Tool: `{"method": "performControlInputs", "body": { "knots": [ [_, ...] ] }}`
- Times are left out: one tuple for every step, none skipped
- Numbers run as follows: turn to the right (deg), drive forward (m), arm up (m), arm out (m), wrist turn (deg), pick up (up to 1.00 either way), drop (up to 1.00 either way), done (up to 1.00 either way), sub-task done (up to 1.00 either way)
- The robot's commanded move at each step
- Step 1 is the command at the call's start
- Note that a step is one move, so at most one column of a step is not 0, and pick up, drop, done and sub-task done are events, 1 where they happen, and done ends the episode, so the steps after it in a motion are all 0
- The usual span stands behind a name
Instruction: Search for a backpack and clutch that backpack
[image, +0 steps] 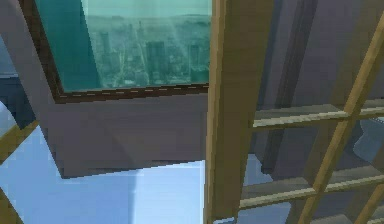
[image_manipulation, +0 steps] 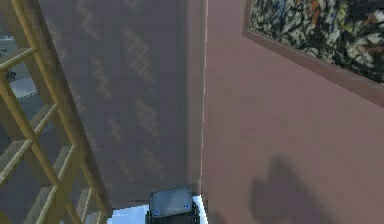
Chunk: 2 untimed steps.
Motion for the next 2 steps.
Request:
{"method": "performControlInputs", "body": {
  "knots": [
    [0.0, 0.0, -0.3, 0.0, 0.0, 0.0, 0.0, 0.0, 0.0],
    [0.0, 0.0, 0.0, 0.0, 0.0, 1.0, 0.0, 0.0, 0.0]
  ]
}}
